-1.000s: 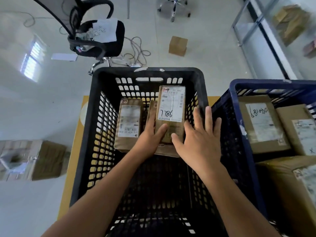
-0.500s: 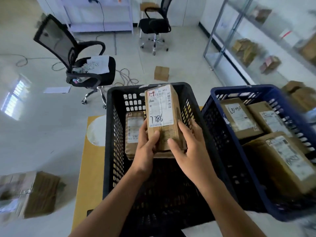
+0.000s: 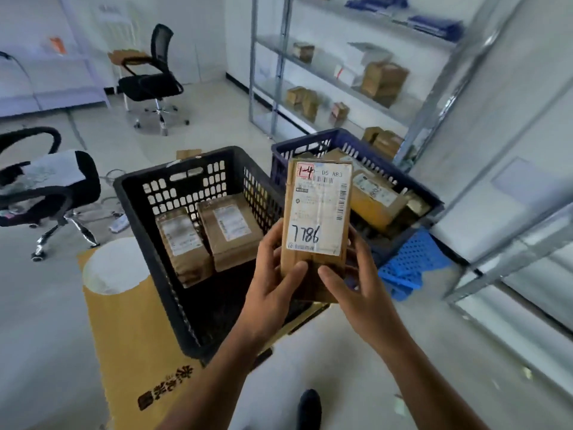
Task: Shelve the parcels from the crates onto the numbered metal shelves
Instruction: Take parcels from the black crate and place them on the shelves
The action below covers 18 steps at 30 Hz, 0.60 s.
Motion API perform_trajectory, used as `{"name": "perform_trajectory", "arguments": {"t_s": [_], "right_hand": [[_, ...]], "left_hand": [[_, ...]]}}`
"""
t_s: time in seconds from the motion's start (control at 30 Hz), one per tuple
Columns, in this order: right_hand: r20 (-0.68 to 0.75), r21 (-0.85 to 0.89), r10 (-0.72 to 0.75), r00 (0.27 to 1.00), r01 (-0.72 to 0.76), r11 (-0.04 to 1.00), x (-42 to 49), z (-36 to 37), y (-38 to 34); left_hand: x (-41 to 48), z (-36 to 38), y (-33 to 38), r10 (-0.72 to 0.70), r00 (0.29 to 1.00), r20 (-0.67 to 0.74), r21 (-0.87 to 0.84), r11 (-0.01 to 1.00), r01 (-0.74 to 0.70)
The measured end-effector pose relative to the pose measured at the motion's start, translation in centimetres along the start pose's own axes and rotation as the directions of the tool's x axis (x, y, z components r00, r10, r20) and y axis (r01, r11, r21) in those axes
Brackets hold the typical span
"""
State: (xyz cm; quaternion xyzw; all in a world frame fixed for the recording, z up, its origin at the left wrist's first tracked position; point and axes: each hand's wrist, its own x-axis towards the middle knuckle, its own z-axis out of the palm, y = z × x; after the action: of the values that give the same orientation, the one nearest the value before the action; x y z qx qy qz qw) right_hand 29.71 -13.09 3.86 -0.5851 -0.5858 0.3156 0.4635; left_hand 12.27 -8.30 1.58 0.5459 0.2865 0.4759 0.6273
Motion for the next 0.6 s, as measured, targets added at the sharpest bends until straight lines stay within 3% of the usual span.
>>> {"name": "perform_trajectory", "arguments": {"t_s": [0.1, 0.17, 0.27, 0.37, 0.47, 0.6], "right_hand": [[-0.174, 0.047, 0.086, 0.981, -0.079, 0.996, -4.1, -3.9, 1.3], [-0.298, 0.08, 0.154, 0.942, -0.136, 0.987, -7.0, -6.8, 2.5], [-0.453, 0.072, 0.201, 0.868, -0.189, 0.979, -12.0, -11.8, 4.6], [-0.581, 0.115, 0.25, 0.774, -0.226, 0.967, -18.1, -17.8, 6.6], [-0.68, 0.206, 0.313, 0.663, -0.238, 0.949, -25.4, -24.0, 8.6], [-0.765, 0.297, 0.393, 0.51, -0.262, 0.918, -35.9, -31.6, 11.1]], "left_hand": [[-0.6, 4.3, -0.6, -0.054, 0.986, 0.16, 0.056, 0.997, 0.046], [-0.7, 7.3, -1.3, -0.053, 0.968, 0.247, 0.203, 0.979, 0.002], [0.0, 12.3, -3.1, -0.003, 0.94, 0.341, 0.533, 0.824, -0.191], [0.9, 19.2, -6.1, -0.062, 0.894, 0.443, 0.719, 0.621, -0.313], [-0.2, 28.2, -9.8, -0.182, 0.825, 0.535, 0.782, 0.476, -0.402], [-4.9, 41.3, -13.8, -0.202, 0.688, 0.697, 0.683, 0.481, -0.55]]}}
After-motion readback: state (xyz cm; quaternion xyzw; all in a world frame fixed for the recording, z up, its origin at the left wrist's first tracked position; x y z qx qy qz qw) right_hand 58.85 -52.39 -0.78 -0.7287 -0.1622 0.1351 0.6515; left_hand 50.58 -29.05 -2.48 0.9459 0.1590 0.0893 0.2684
